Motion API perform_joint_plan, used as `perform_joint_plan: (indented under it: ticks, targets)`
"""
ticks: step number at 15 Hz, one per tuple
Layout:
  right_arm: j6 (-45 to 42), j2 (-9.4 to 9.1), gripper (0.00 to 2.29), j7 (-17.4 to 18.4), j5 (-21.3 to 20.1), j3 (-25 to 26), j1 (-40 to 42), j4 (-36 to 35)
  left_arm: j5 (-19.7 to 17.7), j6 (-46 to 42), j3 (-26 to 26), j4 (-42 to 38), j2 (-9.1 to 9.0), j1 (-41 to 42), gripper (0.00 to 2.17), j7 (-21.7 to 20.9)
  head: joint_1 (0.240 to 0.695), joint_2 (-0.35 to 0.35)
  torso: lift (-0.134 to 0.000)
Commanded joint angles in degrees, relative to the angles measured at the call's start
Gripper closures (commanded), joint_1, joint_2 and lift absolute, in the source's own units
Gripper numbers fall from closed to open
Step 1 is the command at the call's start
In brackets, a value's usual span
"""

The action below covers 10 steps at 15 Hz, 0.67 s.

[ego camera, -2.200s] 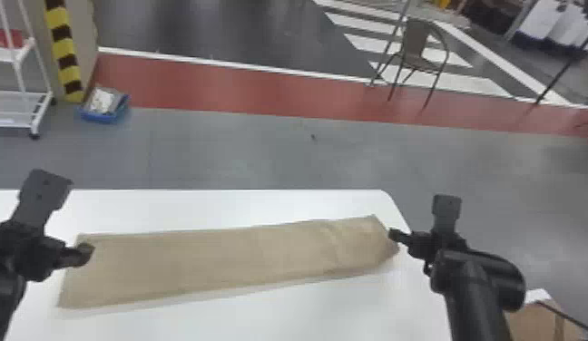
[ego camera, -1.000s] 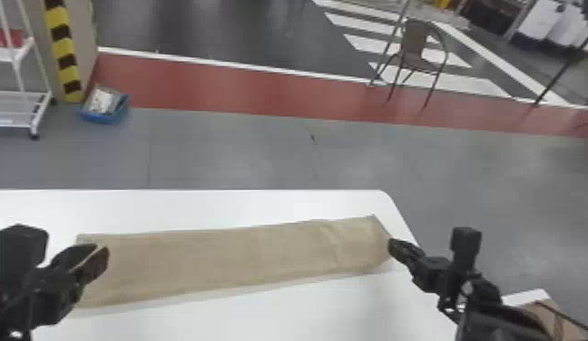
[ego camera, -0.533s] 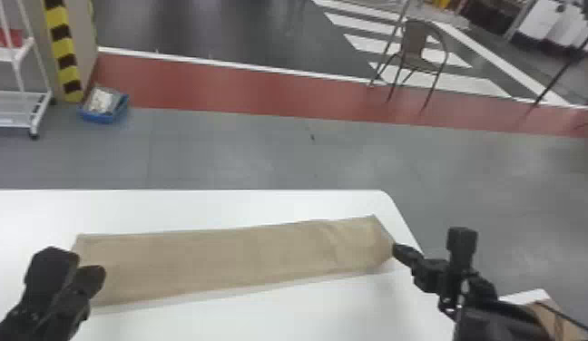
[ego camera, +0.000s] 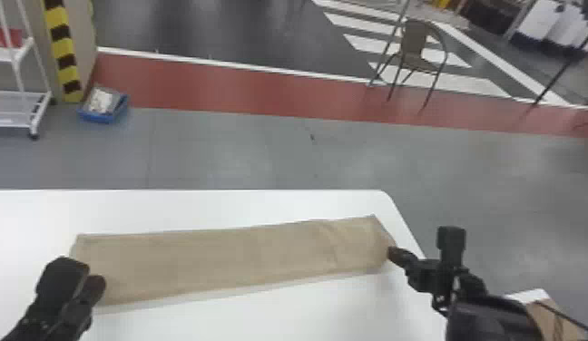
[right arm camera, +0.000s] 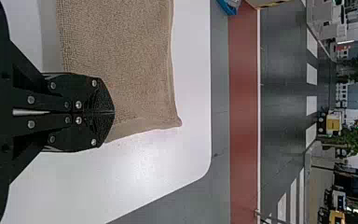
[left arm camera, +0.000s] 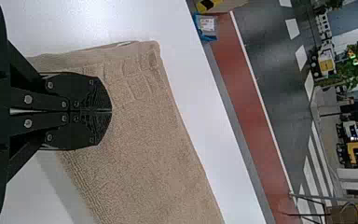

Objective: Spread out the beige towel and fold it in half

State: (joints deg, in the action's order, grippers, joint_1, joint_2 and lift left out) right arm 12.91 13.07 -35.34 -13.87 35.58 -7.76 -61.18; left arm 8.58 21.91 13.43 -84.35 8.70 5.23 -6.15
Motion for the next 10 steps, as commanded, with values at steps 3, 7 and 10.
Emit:
perform_joint_plan:
  ticks: [3, 7, 10]
  targets:
    - [0.23, 0.64, 1.72, 1.33, -1.07, -2.62, -2.52, 3.79, 0.30, -1.21, 0.11, 2.26, -0.09, -1.28, 1.82, 0.61, 0.695, -0.350, 0.000]
    - [2.17, 0.90, 1.72, 1.24, -1.68, -3.94, -2.96, 5.64, 0.30, -1.56, 0.11, 2.87, 0.18, -1.28, 1.82, 0.61, 0.695, -0.350, 0.000]
    - [5.33, 0.90, 1.72, 0.36, -0.54, -3.50, -1.46, 3.97, 0.65, -1.56, 0.11, 2.78, 0.79, -1.19, 1.82, 0.61, 0.695, -0.350, 0.000]
